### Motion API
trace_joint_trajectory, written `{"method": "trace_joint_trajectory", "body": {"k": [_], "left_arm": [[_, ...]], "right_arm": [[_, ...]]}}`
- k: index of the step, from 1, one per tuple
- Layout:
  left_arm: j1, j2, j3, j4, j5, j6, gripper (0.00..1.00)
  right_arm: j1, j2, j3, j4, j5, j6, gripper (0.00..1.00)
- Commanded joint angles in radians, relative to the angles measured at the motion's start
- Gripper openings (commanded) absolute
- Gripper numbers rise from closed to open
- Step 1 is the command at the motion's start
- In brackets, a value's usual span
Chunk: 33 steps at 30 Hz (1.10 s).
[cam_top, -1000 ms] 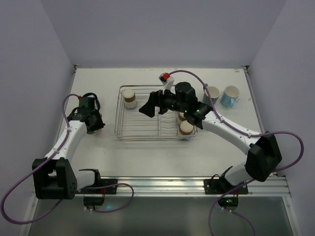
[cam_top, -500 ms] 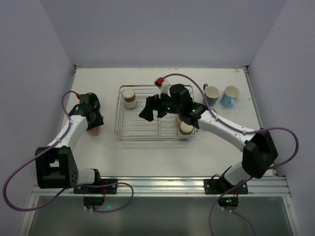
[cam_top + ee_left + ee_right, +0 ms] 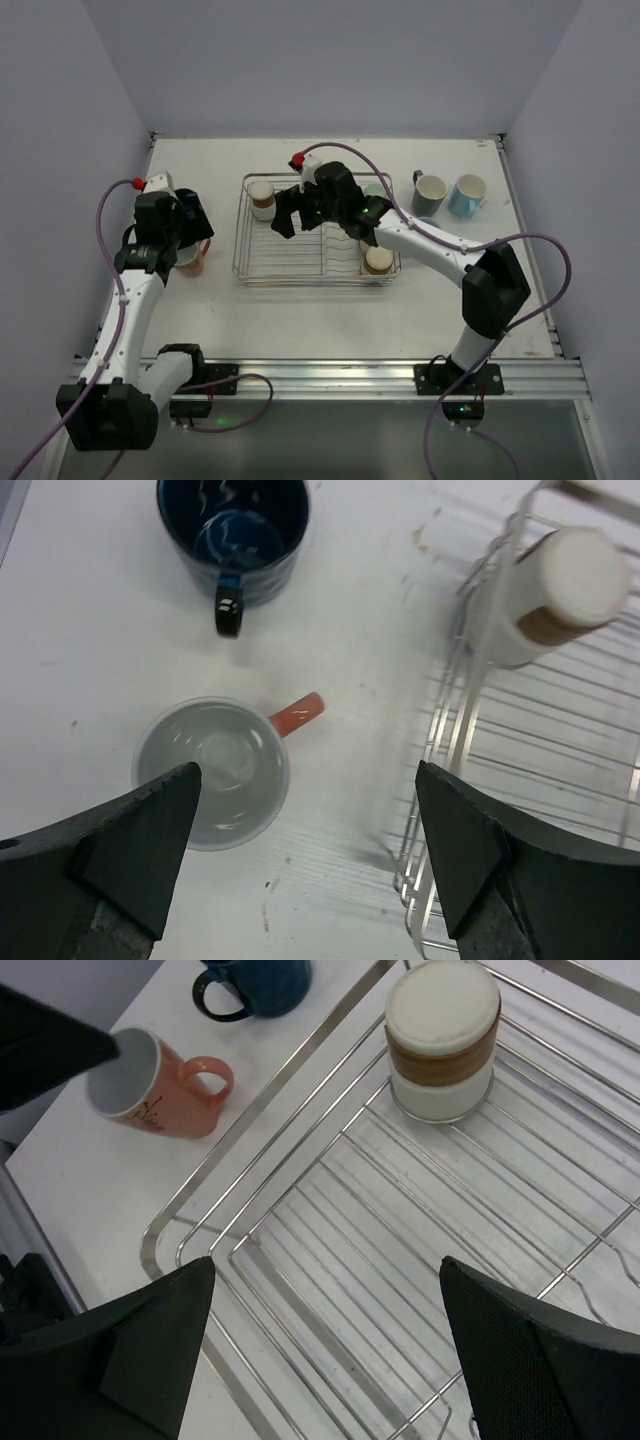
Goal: Unload the cups from the dish rack
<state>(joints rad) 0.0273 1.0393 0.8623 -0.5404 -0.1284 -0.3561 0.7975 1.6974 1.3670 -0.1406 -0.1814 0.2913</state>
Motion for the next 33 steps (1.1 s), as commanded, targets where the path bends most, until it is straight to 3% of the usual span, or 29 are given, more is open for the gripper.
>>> {"method": "trace_joint_trajectory", "body": {"k": [1,7,11,21,33], "left_arm": [[0.008,-0.129,-0.002,0.100,0.166,0.008,0.93],[0.008,-0.317,-0.144,0.295,0.406,-0.014,0.93],[0.005,-0.363,-0.200,0.368,0.495,-0.018,0.92],[-0.107,-0.401,-0.171,0.333,0.432,0.023,0.91],[-0.179,-0.441,-0.138,0.278,0.336,0.055,0.91]], "right_arm": [[0.000,0.074,0.128,-0.045,0.071,-0.050,0.95],[0.002,0.287,0.375,-0.155,0.121,-0.063,0.89],[0.000,0.410,0.536,-0.237,0.201,-0.063,0.93],[0.000,0.630,0.813,-0.363,0.264,-0.041,0.98],[0.000,0.751,0.932,-0.272,0.280,-0.001,0.98]]}}
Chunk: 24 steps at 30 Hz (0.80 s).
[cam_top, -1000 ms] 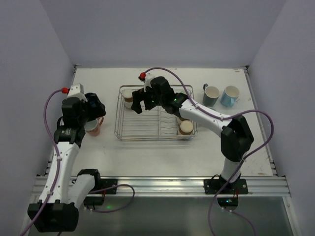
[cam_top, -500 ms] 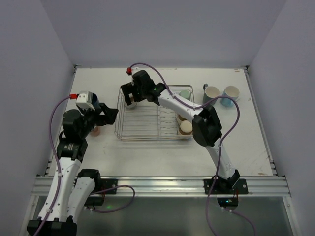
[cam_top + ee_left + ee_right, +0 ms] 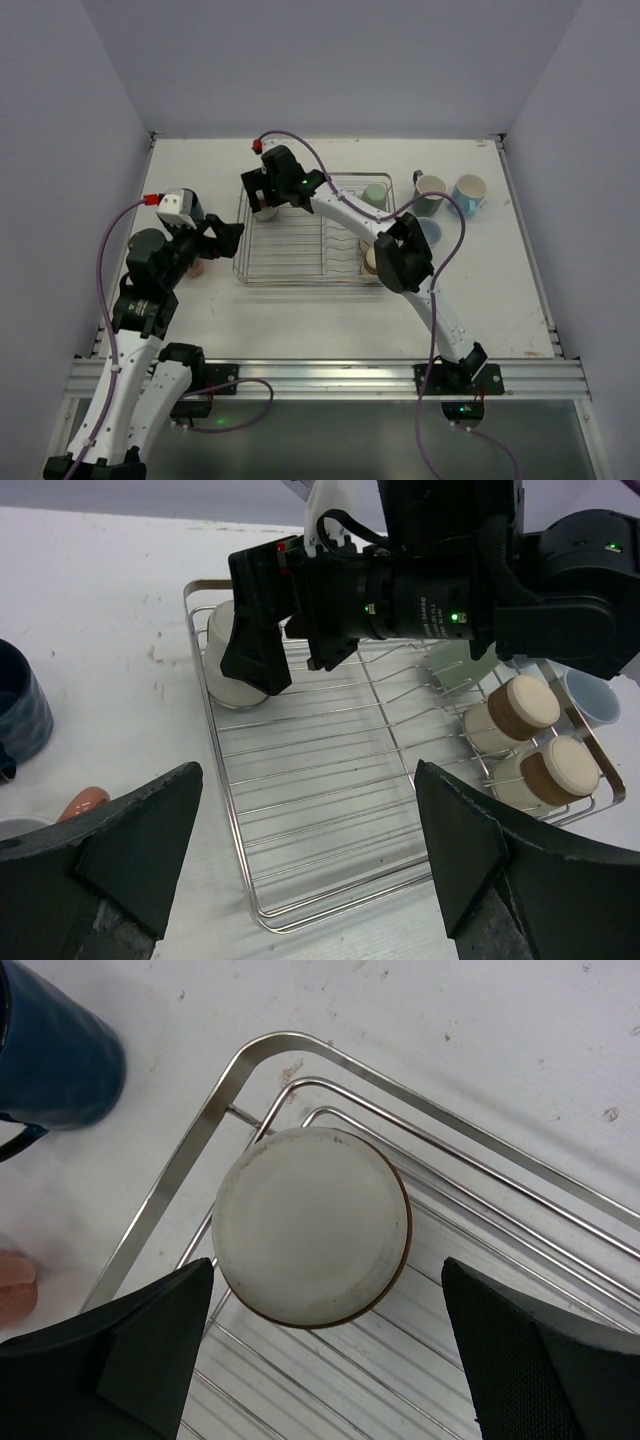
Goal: Unload the cups from the dish rack
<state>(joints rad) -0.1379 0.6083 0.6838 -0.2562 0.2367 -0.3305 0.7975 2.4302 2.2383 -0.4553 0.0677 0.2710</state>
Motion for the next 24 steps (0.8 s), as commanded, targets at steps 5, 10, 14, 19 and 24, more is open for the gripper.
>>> {"method": "trace_joint_trajectory", "body": {"k": [5,10,14,19,24], "left_arm": [[-0.023,-0.004,0.040,-0.008,-0.031,0.030,0.91],[-0.023,-0.002,0.036,-0.005,-0.030,0.030,0.91],[-0.023,0.001,0.036,-0.002,-0.030,0.028,0.91],[-0.020,0.008,0.028,0.014,-0.010,0.021,0.91],[-0.020,0.002,0.008,0.057,0.041,-0.021,0.90]], "right_arm": [[0.002,0.032,0.083,0.102,0.014,0.027,0.94],[0.003,-0.014,0.000,0.213,0.058,0.019,0.77],[0.003,-0.081,-0.086,0.276,0.078,0.025,0.55],[0.003,-0.232,-0.290,0.435,0.052,0.051,0.43],[0.002,-0.423,-0.463,0.550,0.028,0.106,0.42]]}}
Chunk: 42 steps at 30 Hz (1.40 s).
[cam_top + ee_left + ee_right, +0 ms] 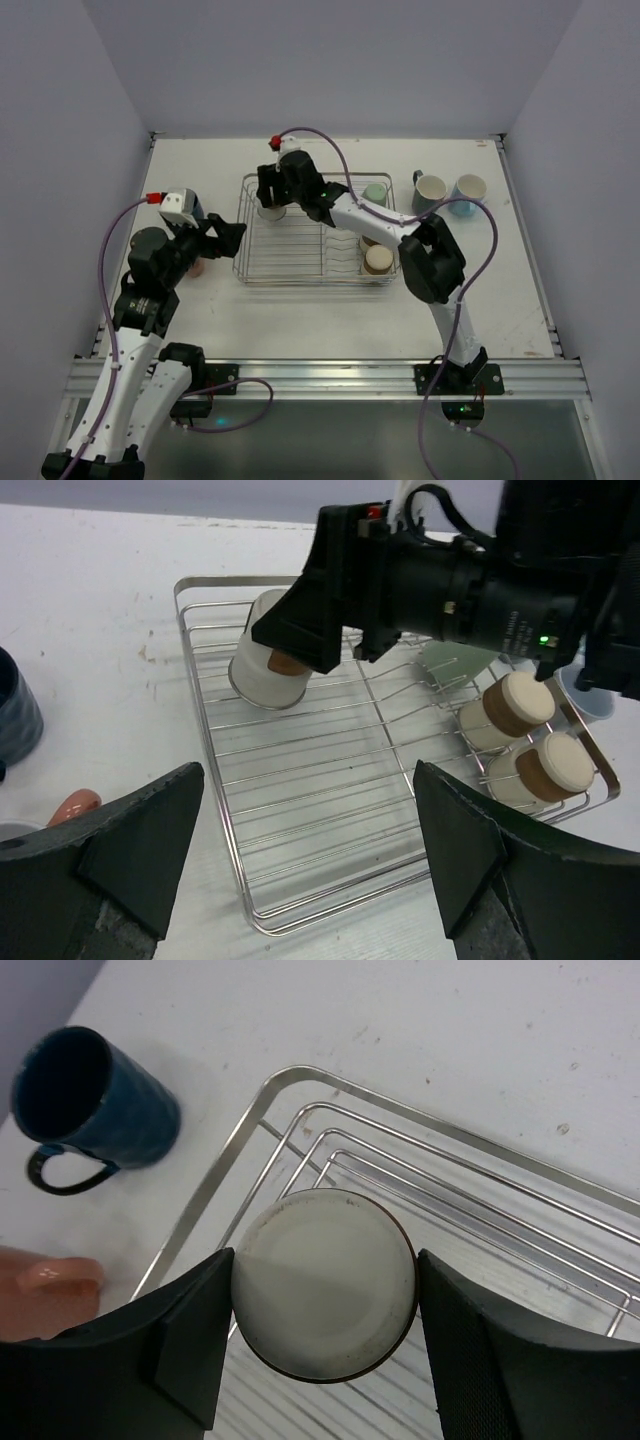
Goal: Unload the cups from the dish rack
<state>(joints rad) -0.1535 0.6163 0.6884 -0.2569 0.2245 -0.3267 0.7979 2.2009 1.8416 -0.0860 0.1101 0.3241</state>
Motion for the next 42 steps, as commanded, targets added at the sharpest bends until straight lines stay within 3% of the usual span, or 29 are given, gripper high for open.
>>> {"method": "trace_joint_trajectory", "body": {"k": [1,9,14,26,32,35,36,39,41,42], "left_arm": [[-0.004,-0.007,-0.004,0.068,0.067,-0.032,0.89],[-0.004,0.000,-0.067,0.238,0.229,-0.208,0.84],[-0.006,0.014,-0.127,0.373,0.254,-0.366,0.77],[-0.011,0.102,-0.216,0.774,0.446,-0.604,0.70],[-0.012,0.102,-0.234,0.860,0.457,-0.632,0.46],[-0.012,0.102,-0.234,0.881,0.447,-0.635,0.25],[-0.012,0.102,-0.233,0.889,0.447,-0.632,0.13],[-0.012,0.122,-0.211,0.848,0.490,-0.603,0.00],[-0.014,0.128,-0.158,0.776,0.506,-0.533,0.00],[-0.015,0.125,-0.104,0.657,0.501,-0.496,0.00]], "right_arm": [[0.000,-0.225,-0.099,0.202,-0.023,0.068,0.42],[-0.025,-0.521,-0.495,0.463,-0.162,0.375,0.40],[-0.039,-0.703,-0.703,0.607,-0.246,0.500,0.39],[-0.029,-0.698,-0.800,0.782,-0.446,0.714,0.39],[-0.028,-0.644,-0.802,0.873,-0.510,0.790,0.39],[-0.028,-0.635,-0.803,0.871,-0.520,0.796,0.40],[-0.026,-0.635,-0.806,0.868,-0.517,0.785,0.42],[-0.025,-0.659,-0.817,0.806,-0.468,0.726,0.74],[-0.029,-0.684,-0.814,0.693,-0.411,0.670,0.99],[-0.038,-0.708,-0.811,0.652,-0.392,0.612,0.99]]}}
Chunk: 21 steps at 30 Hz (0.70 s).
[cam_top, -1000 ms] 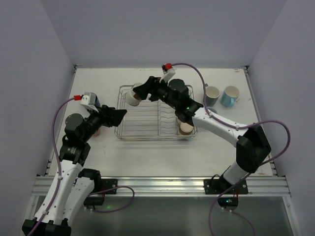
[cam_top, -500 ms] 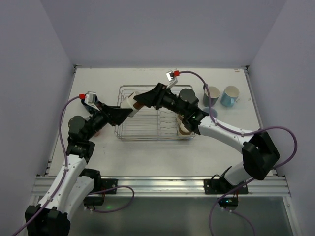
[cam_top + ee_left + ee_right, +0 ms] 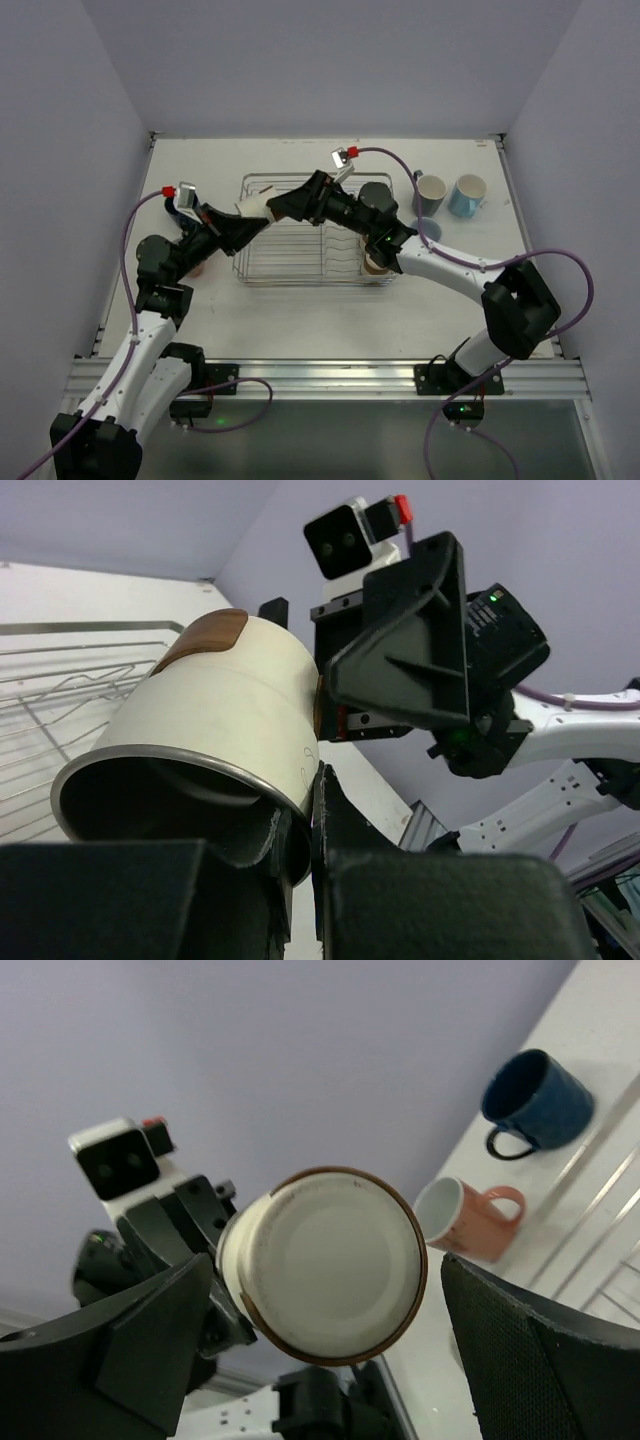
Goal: Unload the cups from the dish rack
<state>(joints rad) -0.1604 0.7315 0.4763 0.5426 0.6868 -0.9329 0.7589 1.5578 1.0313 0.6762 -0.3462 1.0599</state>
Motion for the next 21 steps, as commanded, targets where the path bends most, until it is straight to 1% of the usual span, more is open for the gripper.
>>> {"method": "trace_joint_trajectory", "body": {"k": [1,2,3,5,6,7,8,9,10,11,12,14,15,16,17,18,20,21], "left_arm": [[-0.013,0.002,0.139,-0.215,0.030,0.197,0.00],[-0.016,-0.003,0.169,-0.275,0.025,0.236,0.00],[-0.018,-0.007,0.218,-0.374,0.019,0.270,0.00],[-0.027,-0.020,0.264,-0.469,0.013,0.357,0.00],[-0.030,-0.020,0.306,-0.543,0.013,0.383,0.00],[-0.042,-0.015,0.324,-0.606,0.013,0.403,0.00],[-0.051,-0.009,0.344,-0.644,0.011,0.448,0.00],[-0.062,-0.003,0.376,-0.715,-0.003,0.468,0.00],[-0.097,0.012,0.392,-0.752,-0.019,0.506,0.00],[-0.119,0.022,0.409,-0.820,-0.041,0.525,0.00],[-0.181,0.040,0.438,-0.848,-0.100,0.542,0.00],[-0.261,0.060,0.459,-0.909,-0.171,0.572,0.00],[-0.359,0.081,0.478,-0.924,-0.260,0.578,0.00],[-0.417,0.094,0.485,-0.940,-0.312,0.586,0.00],[-0.476,0.106,0.492,-0.967,-0.366,0.591,0.00],[-0.596,0.133,0.499,-0.978,-0.482,0.592,0.00],[-0.716,0.164,0.504,-1.024,-0.613,0.591,0.00],[-0.829,0.201,0.505,-1.043,-0.744,0.586,0.00]], "right_arm": [[-0.007,-0.076,0.003,-0.150,0.078,-0.145,0.99],[-0.018,-0.088,-0.010,-0.194,0.084,-0.162,0.99],[-0.047,-0.114,-0.028,-0.201,0.084,-0.176,0.99],[-0.090,-0.145,-0.089,-0.208,0.067,-0.186,0.99],[-0.139,-0.177,-0.108,-0.219,0.035,-0.198,0.99],[-0.162,-0.194,-0.123,-0.231,0.020,-0.205,0.99],[-0.182,-0.214,-0.152,-0.265,0.009,-0.213,0.99],[-0.213,-0.235,-0.161,-0.289,0.006,-0.248,0.99],[-0.220,-0.278,-0.165,-0.328,0.010,-0.280,0.99],[-0.225,-0.300,-0.149,-0.428,0.025,-0.351,0.99],[-0.225,-0.318,-0.136,-0.478,0.071,-0.386,0.99],[-0.225,-0.376,-0.111,-0.599,0.116,-0.448,0.99],[-0.225,-0.398,-0.106,-0.627,0.143,-0.500,0.99],[-0.227,-0.419,-0.105,-0.654,0.206,-0.521,0.99],[-0.228,-0.461,-0.099,-0.712,0.237,-0.559,0.99],[-0.230,-0.478,-0.093,-0.739,0.265,-0.578,0.99],[-0.233,-0.530,-0.083,-0.809,0.338,-0.621,0.99],[-0.239,-0.545,-0.080,-0.828,0.345,-0.630,0.99]]}}
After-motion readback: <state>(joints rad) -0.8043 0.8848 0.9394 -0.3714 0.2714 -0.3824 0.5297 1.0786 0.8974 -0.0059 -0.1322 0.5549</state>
